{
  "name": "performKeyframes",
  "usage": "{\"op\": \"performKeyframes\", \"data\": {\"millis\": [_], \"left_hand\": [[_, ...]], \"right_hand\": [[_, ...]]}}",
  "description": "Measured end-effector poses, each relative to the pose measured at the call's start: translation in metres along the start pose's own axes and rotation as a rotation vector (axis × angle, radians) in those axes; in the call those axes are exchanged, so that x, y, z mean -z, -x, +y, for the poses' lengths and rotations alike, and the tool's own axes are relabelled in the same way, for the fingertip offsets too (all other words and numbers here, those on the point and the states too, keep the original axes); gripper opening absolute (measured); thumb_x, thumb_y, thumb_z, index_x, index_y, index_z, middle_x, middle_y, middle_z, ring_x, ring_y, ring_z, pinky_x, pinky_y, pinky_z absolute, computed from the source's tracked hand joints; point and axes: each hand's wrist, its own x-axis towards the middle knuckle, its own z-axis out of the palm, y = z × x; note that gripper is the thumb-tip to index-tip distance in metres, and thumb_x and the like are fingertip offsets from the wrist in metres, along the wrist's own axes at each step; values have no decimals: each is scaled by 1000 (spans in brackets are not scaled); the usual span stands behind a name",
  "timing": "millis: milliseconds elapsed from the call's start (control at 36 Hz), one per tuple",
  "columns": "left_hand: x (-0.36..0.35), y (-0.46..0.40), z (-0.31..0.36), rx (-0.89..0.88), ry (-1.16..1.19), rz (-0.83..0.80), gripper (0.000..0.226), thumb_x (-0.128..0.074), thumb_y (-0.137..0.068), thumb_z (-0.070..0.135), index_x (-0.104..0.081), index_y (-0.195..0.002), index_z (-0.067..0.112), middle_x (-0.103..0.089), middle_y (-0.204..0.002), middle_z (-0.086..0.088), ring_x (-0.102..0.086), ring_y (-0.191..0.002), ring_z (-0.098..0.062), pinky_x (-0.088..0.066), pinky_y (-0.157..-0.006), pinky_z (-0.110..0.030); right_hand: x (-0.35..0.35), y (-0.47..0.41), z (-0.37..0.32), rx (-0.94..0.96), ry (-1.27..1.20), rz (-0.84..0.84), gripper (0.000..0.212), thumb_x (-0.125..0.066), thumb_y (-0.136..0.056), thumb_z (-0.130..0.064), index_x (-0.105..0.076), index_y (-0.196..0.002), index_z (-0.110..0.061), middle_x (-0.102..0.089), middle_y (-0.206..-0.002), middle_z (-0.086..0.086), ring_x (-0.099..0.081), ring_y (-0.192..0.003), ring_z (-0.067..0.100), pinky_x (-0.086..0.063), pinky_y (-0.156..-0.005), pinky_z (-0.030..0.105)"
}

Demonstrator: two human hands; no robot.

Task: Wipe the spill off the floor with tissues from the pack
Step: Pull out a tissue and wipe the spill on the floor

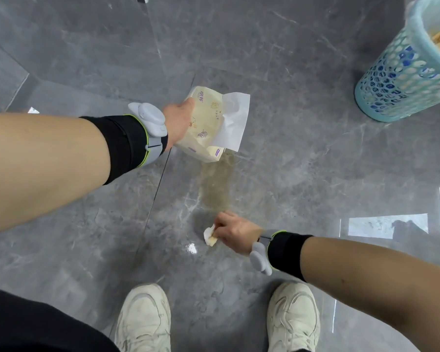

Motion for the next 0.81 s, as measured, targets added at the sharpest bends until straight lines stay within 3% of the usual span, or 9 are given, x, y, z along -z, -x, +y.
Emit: {"op": "performKeyframes", "data": {"millis": [222, 389, 500, 556, 611, 667, 722, 806], "left_hand": [[5, -9, -8, 55, 18, 4, 44, -41, -93, 55, -61, -79, 20, -59, -71, 6, -56, -63, -14, -40, -55, -24], [11, -16, -13, 68, 12, 20, 45, -39, -94, 56, -62, -85, 19, -60, -74, 5, -58, -70, -21, -42, -61, -26], [14, -23, -18, 89, 7, 42, 44, -39, -94, 58, -63, -95, 22, -64, -84, 2, -61, -80, -26, -47, -74, -29], [17, -24, -21, 93, 30, 59, 42, -40, -93, 59, -63, -95, 23, -61, -76, 7, -60, -73, -20, -45, -67, -26], [21, -25, -23, 102, 37, 72, 43, -40, -93, 59, -63, -94, 23, -60, -74, 10, -57, -68, -14, -41, -61, -25], [27, -27, -27, 107, 44, 82, 43, -40, -93, 59, -63, -91, 23, -61, -76, 9, -60, -73, -18, -45, -70, -27], [29, -27, -30, 104, 62, 82, 43, -40, -93, 59, -61, -82, 24, -61, -78, 9, -61, -80, -23, -48, -77, -30], [33, -28, -34, 105, 58, 100, 40, -40, -93, 59, -59, -86, 25, -58, -75, 11, -59, -78, -21, -45, -75, -28]], "right_hand": [[41, -18, 26, -182, -151, 280, 16, -66, -80, 1, -74, -84, -12, -58, -92, 15, -58, -85, 32, -49, -73, 34], [76, -46, 55, -406, -144, 395, 14, -63, -84, -3, -76, -88, -8, -58, -98, 18, -61, -88, 33, -31, -70, 14], [99, -67, 69, -540, -198, 565, 13, -61, -88, -13, -73, -90, -11, -59, -100, 13, -60, -84, 26, -36, -72, 18], [113, -76, 75, -548, -210, 638, 14, -59, -89, -11, -72, -92, -10, -56, -104, 12, -60, -83, 23, -40, -76, 18], [124, -89, 81, -577, -244, 648, 15, -56, -90, -7, -71, -93, -7, -54, -111, 12, -61, -80, 21, -46, -77, 20], [129, -102, 84, -628, -315, 616, 17, -52, -91, -4, -68, -96, -3, -54, -112, 4, -63, -76, 17, -49, -72, 19], [128, -111, 83, -641, -362, 583, 19, -52, -90, -1, -65, -104, 1, -56, -98, -14, -61, -70, 1, -46, -64, 11], [121, -124, 73, -552, -332, 501, 20, -54, -90, 0, -63, -108, 3, -52, -87, -21, -57, -66, -16, -46, -67, 4]]}}
